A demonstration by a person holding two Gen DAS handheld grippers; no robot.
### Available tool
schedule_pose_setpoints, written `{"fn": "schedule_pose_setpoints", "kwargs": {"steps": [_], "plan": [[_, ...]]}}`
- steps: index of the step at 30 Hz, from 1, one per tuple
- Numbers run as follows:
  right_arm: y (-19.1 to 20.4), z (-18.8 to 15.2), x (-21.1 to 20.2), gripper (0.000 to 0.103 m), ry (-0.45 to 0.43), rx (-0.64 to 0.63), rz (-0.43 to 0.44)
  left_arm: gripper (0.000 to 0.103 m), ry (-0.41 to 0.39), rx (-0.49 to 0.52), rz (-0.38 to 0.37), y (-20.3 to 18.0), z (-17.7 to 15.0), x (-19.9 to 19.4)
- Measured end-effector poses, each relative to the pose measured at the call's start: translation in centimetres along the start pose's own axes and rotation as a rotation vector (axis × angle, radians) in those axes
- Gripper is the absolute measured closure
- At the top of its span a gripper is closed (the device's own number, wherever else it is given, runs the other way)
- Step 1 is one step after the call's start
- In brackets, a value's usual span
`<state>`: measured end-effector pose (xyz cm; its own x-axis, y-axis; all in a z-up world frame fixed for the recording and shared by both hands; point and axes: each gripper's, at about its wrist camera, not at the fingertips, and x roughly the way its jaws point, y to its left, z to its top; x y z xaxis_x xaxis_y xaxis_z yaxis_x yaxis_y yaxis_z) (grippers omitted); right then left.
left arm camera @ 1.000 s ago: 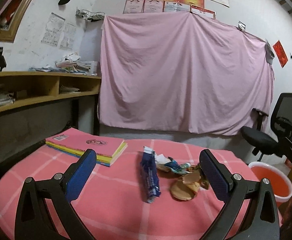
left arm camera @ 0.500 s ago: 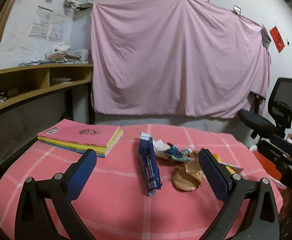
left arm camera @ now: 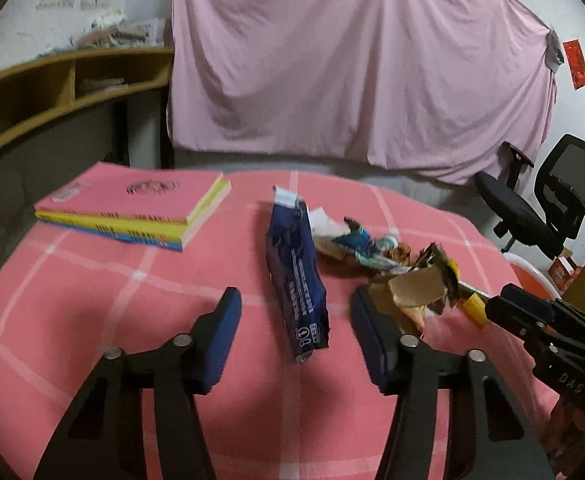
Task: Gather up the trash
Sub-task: 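Grasp blue snack wrapper with left tool while right tool grasps yellow cylinder, then lift both held items and carry them over the orange bucket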
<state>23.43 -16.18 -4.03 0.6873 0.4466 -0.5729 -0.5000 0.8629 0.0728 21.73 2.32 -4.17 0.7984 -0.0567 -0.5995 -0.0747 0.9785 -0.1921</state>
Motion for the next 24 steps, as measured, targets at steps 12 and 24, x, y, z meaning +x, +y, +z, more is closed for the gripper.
{"fn": "schedule_pose_setpoints", "kwargs": {"steps": [12, 24], "plan": [[0.3, -0.4, 1.1, 0.081, 0.082, -0.015, 0.033, 0.090, 0.050, -0.036, -0.035, 0.4, -0.1, 0.2], [1.1, -0.5, 1.8, 0.090, 0.109, -0.051, 0.048, 0.091, -0.011, 0.007, -0.068, -0.8, -0.5, -1.4]]}}
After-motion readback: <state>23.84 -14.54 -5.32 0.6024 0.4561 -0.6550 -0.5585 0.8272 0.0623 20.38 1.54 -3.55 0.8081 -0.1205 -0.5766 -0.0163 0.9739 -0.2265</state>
